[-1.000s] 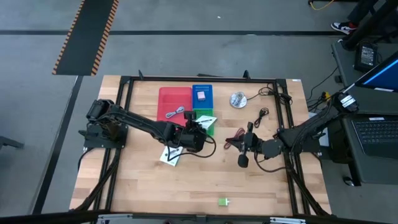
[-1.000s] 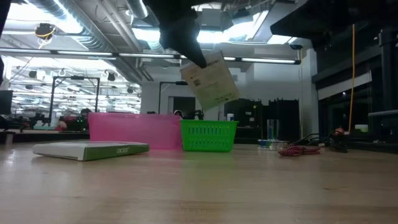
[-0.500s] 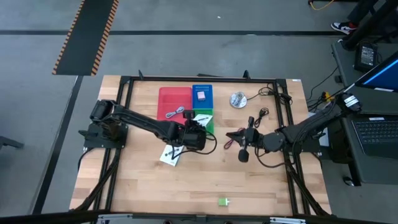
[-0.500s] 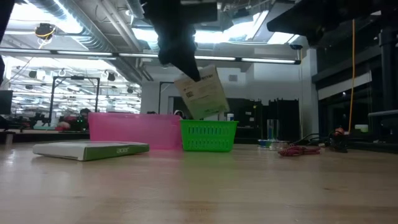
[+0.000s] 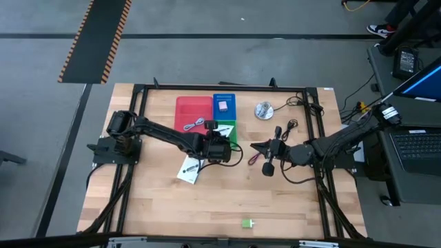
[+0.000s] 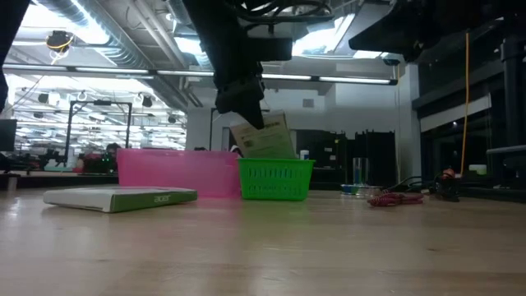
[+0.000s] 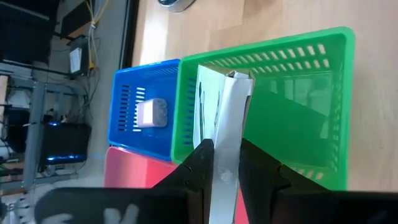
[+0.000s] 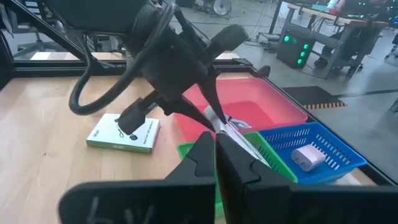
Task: Pick and place items into bin
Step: Put the right white card reader box into the green bin, then put the black charger cable into the red bin
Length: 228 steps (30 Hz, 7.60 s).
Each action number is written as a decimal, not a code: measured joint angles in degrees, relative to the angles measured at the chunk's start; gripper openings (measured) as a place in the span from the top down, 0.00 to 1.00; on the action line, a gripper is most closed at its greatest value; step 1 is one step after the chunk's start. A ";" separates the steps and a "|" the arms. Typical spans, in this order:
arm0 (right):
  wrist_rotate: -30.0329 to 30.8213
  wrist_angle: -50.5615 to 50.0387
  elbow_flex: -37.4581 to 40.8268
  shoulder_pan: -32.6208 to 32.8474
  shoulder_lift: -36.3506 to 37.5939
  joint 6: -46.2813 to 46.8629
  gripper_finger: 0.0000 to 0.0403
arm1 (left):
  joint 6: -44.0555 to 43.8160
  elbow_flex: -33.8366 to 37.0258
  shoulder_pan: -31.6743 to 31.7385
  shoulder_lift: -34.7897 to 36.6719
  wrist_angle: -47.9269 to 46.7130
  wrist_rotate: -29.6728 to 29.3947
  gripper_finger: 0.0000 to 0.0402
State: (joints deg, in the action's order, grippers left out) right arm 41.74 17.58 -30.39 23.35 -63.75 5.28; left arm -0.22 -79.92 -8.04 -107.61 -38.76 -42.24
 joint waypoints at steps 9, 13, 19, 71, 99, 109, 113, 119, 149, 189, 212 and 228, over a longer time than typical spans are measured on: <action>0.00 -0.07 0.00 0.00 0.00 -0.63 1.00 | -0.06 0.00 -0.03 0.00 0.57 4.87 0.85; 0.00 -0.07 0.00 0.00 0.00 -1.09 1.00 | -0.08 0.00 -0.03 0.00 1.73 4.98 0.83; 0.00 -0.07 0.00 0.00 -0.02 -1.09 1.00 | -1.50 0.00 0.07 0.02 3.10 4.98 0.79; 0.13 -0.20 -0.04 0.00 -0.07 0.59 1.00 | 2.61 8.56 -1.41 21.18 -3.93 8.72 0.92; -3.31 -35.39 -14.83 -19.07 -0.04 15.57 1.00 | 10.12 59.40 4.45 66.79 37.30 18.79 0.99; -9.09 -64.79 -23.45 -29.51 -0.02 33.63 1.00 | 11.18 61.94 8.07 69.66 38.66 24.82 0.99; -13.22 -69.15 -23.67 -31.77 -0.02 37.66 0.97 | 11.49 61.94 8.17 69.64 38.66 24.81 0.99; -18.88 -74.12 -23.67 -32.68 -0.02 44.00 0.84 | 11.46 61.94 8.16 69.64 38.66 24.81 0.99; -22.20 -77.63 -12.49 -32.68 -8.24 70.23 0.66 | 11.52 61.94 8.16 69.59 38.60 25.22 0.99; -22.47 -54.30 4.55 -37.22 -8.17 71.92 0.96 | 15.58 61.94 8.16 69.59 38.60 25.20 0.99; -26.84 -58.87 -2.26 -32.21 -8.17 58.62 1.00 | 15.60 61.94 8.15 69.59 38.69 25.16 0.99; -24.53 -62.86 -8.88 -20.34 -8.11 47.33 1.00 | 15.89 61.94 8.14 69.59 38.85 25.18 0.99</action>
State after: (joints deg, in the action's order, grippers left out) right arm 17.21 -45.28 -39.28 3.01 -71.85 52.61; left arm 15.67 -17.98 0.10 -38.02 0.08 -17.06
